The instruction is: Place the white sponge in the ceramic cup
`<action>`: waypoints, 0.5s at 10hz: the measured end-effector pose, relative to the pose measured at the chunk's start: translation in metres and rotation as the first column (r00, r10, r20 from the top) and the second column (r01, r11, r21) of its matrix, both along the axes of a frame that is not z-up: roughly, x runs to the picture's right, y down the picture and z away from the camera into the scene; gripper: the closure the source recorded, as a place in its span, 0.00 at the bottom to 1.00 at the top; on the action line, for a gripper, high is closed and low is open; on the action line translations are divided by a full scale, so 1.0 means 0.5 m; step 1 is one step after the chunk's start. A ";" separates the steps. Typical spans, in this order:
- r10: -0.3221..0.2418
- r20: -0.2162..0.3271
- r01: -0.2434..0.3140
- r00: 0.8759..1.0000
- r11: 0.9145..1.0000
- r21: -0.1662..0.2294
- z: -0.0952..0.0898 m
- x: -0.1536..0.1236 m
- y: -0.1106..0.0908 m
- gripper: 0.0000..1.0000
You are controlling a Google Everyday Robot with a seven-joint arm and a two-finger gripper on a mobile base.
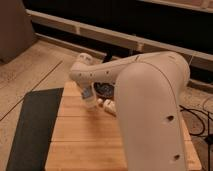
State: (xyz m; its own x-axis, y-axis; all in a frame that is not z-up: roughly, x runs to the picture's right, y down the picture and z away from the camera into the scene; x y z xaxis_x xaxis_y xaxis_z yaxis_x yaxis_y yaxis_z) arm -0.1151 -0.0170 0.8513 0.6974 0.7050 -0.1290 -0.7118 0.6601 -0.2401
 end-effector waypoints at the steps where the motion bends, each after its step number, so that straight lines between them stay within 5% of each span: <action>1: 0.004 0.004 -0.004 1.000 1.000 -0.002 -0.002 0.001 0.002 1.00; 5: 0.020 0.006 -0.020 1.000 1.000 -0.010 -0.005 0.012 0.015 1.00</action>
State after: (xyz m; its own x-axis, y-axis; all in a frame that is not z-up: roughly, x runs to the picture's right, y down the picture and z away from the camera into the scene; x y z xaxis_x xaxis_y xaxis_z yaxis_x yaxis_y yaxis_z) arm -0.1094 -0.0096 0.8486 0.6840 0.7174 -0.1325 -0.7233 0.6433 -0.2510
